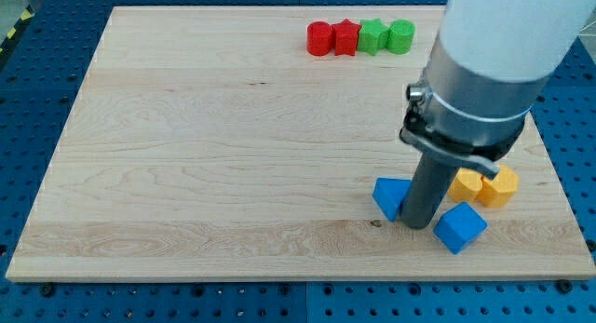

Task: Push the blue cube to the bottom right

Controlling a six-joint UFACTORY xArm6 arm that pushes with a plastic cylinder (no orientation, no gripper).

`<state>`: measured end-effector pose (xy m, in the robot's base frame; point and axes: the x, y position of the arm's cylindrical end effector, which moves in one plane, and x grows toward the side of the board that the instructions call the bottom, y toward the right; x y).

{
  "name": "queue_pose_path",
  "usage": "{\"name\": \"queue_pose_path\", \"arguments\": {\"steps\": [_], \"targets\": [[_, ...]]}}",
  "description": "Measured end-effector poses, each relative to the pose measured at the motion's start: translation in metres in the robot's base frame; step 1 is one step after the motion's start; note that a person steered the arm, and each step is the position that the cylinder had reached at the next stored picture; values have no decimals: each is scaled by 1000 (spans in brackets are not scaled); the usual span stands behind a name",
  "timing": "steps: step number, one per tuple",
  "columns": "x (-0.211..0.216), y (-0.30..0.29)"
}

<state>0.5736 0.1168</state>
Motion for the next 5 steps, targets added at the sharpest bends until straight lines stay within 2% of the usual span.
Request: {"name": "queue_pose_path", "arguments": {"steps": [1,2,3,4,5], "targets": [[26,15],[40,56],[40,78],[44,64],[44,20]]}}
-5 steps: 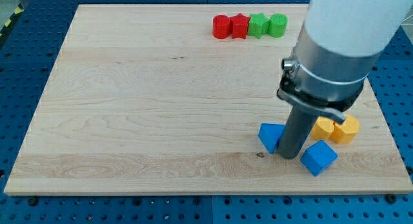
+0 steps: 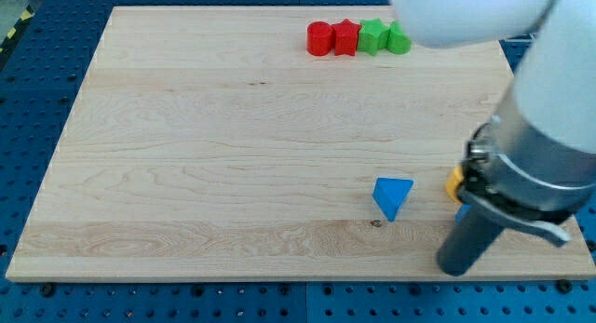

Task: Push the blue cube to the bottom right

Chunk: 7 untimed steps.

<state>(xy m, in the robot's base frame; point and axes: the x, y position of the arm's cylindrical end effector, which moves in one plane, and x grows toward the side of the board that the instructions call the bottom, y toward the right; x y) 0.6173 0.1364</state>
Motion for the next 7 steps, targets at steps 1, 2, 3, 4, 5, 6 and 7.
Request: {"name": "queue_pose_path", "arguments": {"steps": [1,2,3,4,5,6,7], "targets": [[-1,-3],[-5,12],[-12,28],[-12,37],[-15,38],[-15,46],[-15,39]]}}
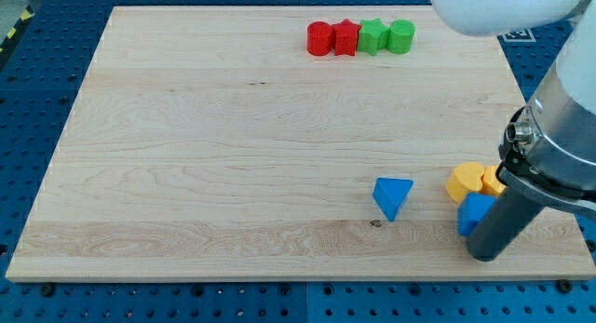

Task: Push the blue cube to the bottom right

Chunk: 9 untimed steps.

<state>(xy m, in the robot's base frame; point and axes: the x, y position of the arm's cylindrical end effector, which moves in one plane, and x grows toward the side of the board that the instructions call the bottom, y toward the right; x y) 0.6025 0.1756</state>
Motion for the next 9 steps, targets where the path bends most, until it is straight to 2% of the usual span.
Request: {"name": "queue_pose_path", "arguments": {"steps": [1,2,4,7,9], "targets": [[-8,-29],[-21,-30],[-22,27],[-21,30],[-5,57]]}}
